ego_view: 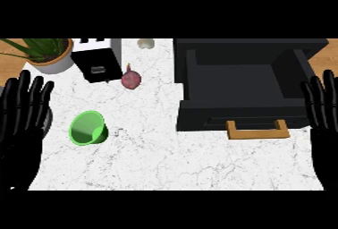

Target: Pick up the cup, place it into the drawer and close the drawer

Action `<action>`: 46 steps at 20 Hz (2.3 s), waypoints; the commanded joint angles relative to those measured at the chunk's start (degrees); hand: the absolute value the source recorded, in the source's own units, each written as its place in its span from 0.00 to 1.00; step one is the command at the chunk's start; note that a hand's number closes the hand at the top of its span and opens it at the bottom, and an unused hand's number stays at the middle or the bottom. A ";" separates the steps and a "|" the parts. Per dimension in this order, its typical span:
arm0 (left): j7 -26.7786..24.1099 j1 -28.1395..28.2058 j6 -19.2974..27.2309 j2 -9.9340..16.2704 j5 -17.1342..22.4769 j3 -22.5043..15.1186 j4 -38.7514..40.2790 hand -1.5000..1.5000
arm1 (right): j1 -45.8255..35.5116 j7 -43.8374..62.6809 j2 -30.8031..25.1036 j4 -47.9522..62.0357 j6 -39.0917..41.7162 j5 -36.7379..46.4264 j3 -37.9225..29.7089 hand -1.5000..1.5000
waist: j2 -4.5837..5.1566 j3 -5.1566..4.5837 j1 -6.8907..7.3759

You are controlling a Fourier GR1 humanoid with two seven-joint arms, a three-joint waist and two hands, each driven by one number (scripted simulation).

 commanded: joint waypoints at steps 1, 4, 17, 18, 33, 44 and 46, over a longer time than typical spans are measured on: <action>0.82 -0.45 1.85 -2.00 -1.46 -1.60 0.80 0.00 | -0.65 3.11 -1.13 -0.78 0.14 -0.22 -0.97 0.00 | -1.66 2.07 1.49; -0.61 -1.51 9.24 -4.02 -8.93 -0.69 2.78 0.00 | 0.53 0.20 -0.75 0.90 2.29 0.11 1.86 0.00 | -1.65 2.10 1.70; -0.39 -6.30 23.68 -4.12 -1.94 -4.67 13.15 0.00 | 0.74 3.70 -1.28 0.32 8.18 -10.48 -0.36 0.00 | -1.68 2.09 1.64; -4.29 -5.82 25.10 -4.12 -0.75 -6.03 15.72 0.00 | 1.85 0.64 1.46 2.66 6.30 -5.99 3.49 0.00 | -1.67 2.08 1.65; -0.92 -5.67 27.37 -3.97 -1.56 -4.58 15.89 0.00 | -8.88 5.66 -0.98 5.78 5.69 -9.12 -2.57 0.00 | -1.67 2.08 1.89; -6.22 -4.27 28.97 -4.11 1.87 -3.60 26.26 0.00 | -8.25 6.45 -1.72 4.72 6.42 -9.11 -2.81 0.00 | -1.62 2.07 1.68; -8.52 1.92 28.64 -4.12 1.81 -5.12 22.09 0.00 | -6.00 5.23 1.55 3.96 4.22 -5.51 1.40 0.00 | -1.69 2.07 1.86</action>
